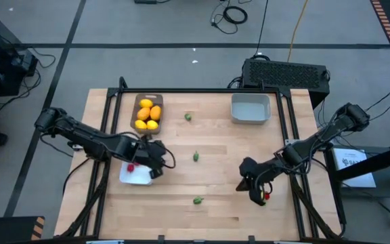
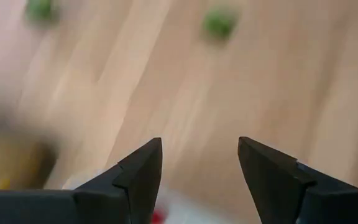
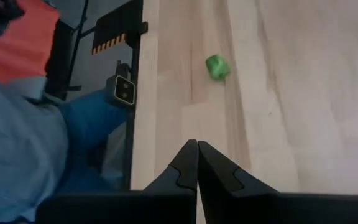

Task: Sort produce into baskets
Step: Put the red chili pepper into the white bin

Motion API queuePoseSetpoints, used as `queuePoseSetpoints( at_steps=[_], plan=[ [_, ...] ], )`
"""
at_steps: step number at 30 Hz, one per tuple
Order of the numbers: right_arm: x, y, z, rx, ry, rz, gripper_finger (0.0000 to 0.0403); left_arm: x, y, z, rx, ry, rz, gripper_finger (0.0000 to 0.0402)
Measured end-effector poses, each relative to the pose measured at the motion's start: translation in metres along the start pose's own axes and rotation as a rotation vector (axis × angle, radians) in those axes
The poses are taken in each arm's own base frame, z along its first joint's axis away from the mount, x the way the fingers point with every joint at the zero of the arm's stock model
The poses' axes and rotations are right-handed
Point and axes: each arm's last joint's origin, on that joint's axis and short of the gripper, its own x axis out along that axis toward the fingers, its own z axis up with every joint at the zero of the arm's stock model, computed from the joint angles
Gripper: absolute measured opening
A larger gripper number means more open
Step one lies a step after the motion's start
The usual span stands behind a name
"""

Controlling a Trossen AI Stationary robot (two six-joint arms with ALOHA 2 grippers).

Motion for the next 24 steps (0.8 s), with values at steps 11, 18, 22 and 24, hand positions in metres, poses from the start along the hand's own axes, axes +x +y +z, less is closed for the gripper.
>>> queuePoseSetpoints(
  at_steps=[11, 18, 22, 24],
  plan=[
    [0.005, 0.024, -0.017, 0.234, 0.273, -0.003, 0.0, -0.009, -0.029, 0.05, 0.197, -0.568, -0.188, 0.0219],
    [0.003, 0.038, -0.031, 0.315, 0.635, -0.319, 0.0, 0.005, -0.042, 0.062, 0.258, -0.702, -0.186, 0.0219],
    [0.008, 0.031, -0.045, 0.345, 0.74, -0.512, 0.0005, 0.019, -0.047, 0.062, 0.274, -0.699, -0.181, 0.0218],
    [0.013, 0.026, -0.046, 0.369, 0.769, -0.563, 0.0019, 0.026, -0.05, 0.061, 0.279, -0.686, -0.177, 0.0218]
  ],
)
